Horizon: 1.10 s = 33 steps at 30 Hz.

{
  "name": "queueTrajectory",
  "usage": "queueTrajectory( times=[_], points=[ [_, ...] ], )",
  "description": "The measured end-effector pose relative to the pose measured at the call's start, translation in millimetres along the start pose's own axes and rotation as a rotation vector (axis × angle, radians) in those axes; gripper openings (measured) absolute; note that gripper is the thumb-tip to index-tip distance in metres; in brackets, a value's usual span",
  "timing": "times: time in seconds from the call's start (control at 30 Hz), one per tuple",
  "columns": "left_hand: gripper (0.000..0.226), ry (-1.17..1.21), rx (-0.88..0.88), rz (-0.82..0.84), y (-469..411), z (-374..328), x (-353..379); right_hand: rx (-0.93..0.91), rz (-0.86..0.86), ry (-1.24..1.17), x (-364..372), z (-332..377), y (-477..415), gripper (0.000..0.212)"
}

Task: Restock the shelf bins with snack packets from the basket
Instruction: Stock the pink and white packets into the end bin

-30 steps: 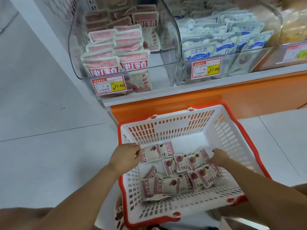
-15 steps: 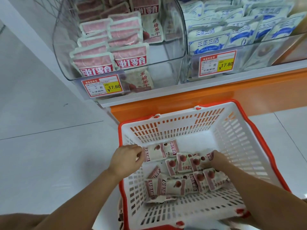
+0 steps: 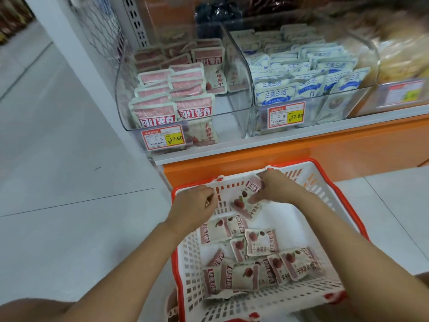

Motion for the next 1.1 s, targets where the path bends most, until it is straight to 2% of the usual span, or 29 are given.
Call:
queueTrajectory(
  times=[0.1, 0.17, 0.23, 0.3, 0.4, 0.5, 0.6, 0.67, 0.77, 0.93, 1.1],
  points=[
    [0.024, 0.097, 0.07, -0.279, -5, -35, -57, -0.067, -0.133, 0.035, -54, 38, 37, 0.021],
    [0.029, 0.161, 0.146, -0.465, -3, -49, -91, -0.121, -0.186, -0.074, -82, 56, 64, 0.02],
    [0.036, 0.159, 0.191, -0.551, -1, -55, -113, -0.176, -0.23, -0.249, -103, 70, 88, 0.023],
    [0.041, 0.124, 0.174, -0.537, -2, -54, -124, -0.184, -0.331, -0.357, -121, 79, 103, 0.026],
    [0.045, 0.097, 0.112, -0.472, -8, -46, -126, -0.124, -0.551, -0.367, -148, 96, 104, 0.021],
    [0.041, 0.079, 0.038, -0.418, -13, -39, -123, -0.098, -0.709, -0.236, -176, 118, 85, 0.022],
    [0.036, 0.085, 0.02, -0.436, -15, -37, -123, -0.02, -0.778, 0.034, -200, 140, 50, 0.031],
    [0.033, 0.113, 0.037, -0.46, -16, -38, -125, 0.031, -0.801, 0.2, -207, 153, 24, 0.029],
    [0.032, 0.15, 0.027, -0.49, -19, -35, -126, 0.063, -0.805, 0.369, -205, 170, -15, 0.013],
    [0.033, 0.179, 0.068, -0.543, -22, -32, -127, 0.071, -0.703, 0.543, -204, 183, -71, 0.028],
    [0.039, 0.23, 0.054, -0.562, -23, -28, -126, 0.047, -0.548, 0.555, -204, 182, -109, 0.03]
  ],
)
Point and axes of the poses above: each hand's wrist, its own y-axis away from the middle knuckle, its own x-axis out of the palm, z = x × y, the point moved 1 cm from there along -y, towards the middle knuckle, and after that the axes turned 11 degrees about y, right-handed, at the moved point
